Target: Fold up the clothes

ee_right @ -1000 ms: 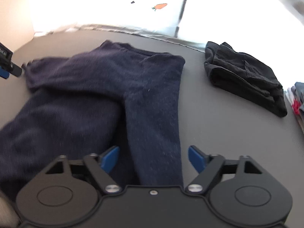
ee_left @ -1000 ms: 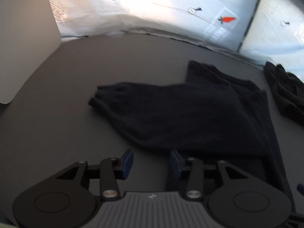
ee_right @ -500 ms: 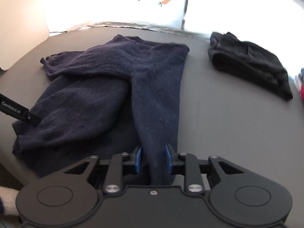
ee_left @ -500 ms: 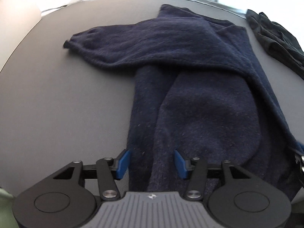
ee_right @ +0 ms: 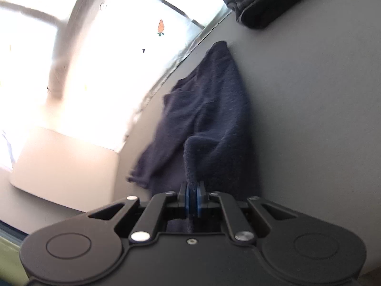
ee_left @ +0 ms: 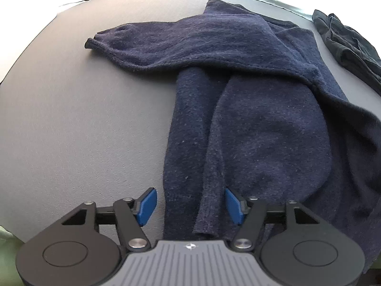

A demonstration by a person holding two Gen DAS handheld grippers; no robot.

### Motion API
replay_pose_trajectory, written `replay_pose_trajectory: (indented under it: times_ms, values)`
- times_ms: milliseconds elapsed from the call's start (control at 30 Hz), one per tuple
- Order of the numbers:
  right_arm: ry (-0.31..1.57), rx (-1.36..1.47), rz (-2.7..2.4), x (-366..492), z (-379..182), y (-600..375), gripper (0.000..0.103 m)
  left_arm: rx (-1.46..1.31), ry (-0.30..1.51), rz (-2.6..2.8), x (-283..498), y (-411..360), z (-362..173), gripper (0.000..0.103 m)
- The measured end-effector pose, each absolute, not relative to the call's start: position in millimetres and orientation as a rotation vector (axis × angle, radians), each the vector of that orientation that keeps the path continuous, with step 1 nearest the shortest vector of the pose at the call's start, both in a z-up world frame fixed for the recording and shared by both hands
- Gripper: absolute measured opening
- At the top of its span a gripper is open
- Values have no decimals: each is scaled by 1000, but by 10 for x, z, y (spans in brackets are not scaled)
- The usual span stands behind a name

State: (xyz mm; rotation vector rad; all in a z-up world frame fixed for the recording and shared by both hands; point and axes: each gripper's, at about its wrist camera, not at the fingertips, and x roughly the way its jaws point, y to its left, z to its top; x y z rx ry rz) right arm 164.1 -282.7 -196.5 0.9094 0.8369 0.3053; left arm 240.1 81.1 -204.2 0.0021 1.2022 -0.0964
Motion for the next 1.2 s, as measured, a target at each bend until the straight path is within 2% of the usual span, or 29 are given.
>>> replay_pose_trajectory:
  times_ms: [367,533,600,767,933,1200]
  values:
    - [980,789,416,2012,-2105,-2036,7,-12,1211,-134,2407,911,-2077,73]
    - [1093,693,425,2108,-2302,-1740,18,-38,1218,-147,2403,978,-2100,76]
    - [1130,641,425,2130,-2375,-1637,18,-60,1225,-146,2407,1011,-2116,78]
    - [1133,629,434,2106,-2357,-1615,23,-120,1246,-144,2434,1089,-2145,80]
    - [1094,559,466,2156,-2162,-1540,33,-132,1244,-133,2481,1108,-2076,79]
    - [949,493,481,2360,-1835,-1659,35,-277,1111,-64,2664,1439,-1747,79]
